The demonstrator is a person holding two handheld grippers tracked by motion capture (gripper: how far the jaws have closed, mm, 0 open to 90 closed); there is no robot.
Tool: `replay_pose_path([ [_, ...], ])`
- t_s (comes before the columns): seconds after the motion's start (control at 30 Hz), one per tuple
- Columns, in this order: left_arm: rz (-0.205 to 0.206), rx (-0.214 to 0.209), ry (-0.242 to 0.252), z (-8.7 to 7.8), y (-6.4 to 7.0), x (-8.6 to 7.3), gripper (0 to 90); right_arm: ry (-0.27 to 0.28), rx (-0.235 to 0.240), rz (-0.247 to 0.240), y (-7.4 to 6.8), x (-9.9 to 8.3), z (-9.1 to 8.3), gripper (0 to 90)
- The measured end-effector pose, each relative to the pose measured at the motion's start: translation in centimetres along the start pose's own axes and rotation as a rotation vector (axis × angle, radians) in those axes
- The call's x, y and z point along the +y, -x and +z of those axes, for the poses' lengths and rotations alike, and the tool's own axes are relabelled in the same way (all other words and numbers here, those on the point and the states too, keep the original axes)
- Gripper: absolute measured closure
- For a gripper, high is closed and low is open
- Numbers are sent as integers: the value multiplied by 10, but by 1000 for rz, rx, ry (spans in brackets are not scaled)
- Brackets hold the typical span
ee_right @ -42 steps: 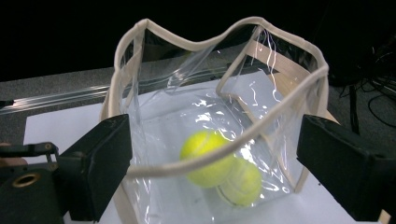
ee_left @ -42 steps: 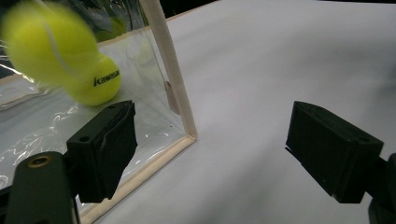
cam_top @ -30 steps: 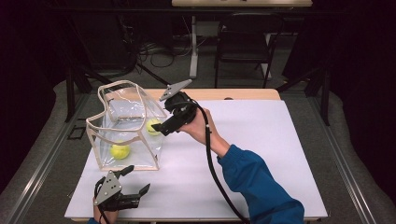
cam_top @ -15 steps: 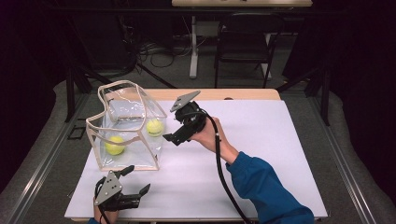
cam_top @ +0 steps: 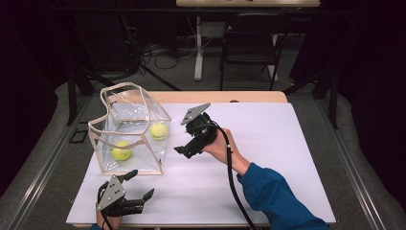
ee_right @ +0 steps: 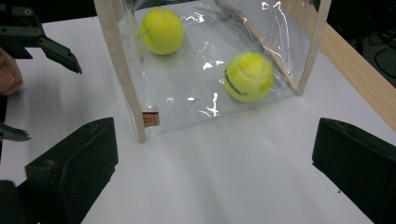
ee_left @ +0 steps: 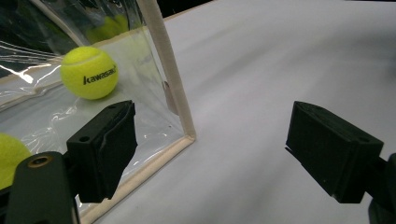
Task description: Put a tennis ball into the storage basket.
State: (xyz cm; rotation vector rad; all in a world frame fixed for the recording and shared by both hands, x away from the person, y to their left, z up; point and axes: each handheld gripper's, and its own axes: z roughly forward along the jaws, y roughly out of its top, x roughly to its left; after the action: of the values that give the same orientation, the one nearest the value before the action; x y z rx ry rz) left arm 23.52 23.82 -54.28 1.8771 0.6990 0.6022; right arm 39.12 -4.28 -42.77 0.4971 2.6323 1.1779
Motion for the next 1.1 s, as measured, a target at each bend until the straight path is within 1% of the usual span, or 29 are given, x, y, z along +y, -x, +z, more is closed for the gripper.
replay_pose_path([
  [0.2, -3, 2, 4, 0, 0, 0, 161, -14, -6, -5, -2, -10, -2, 0],
  [0.3, 2, 0, 2, 0, 0, 0, 161, -23, -18, -22, -4, -16, -4, 0],
  [0.53, 1, 1, 0, 0, 0, 0, 161, -27, -29, -22, -4, -31, -8, 0],
  [0.7, 2, 2, -3, 0, 0, 0, 161, -25, -30, -8, -3, -43, -12, 0],
  [0.87, 2, 2, -3, 0, 1, 0, 161, -32, -44, 0, -4, -56, -18, 0],
  [1.1, 1, 1, -2, 1, 1, 0, 161, -30, -51, 23, -5, -72, -24, 0],
])
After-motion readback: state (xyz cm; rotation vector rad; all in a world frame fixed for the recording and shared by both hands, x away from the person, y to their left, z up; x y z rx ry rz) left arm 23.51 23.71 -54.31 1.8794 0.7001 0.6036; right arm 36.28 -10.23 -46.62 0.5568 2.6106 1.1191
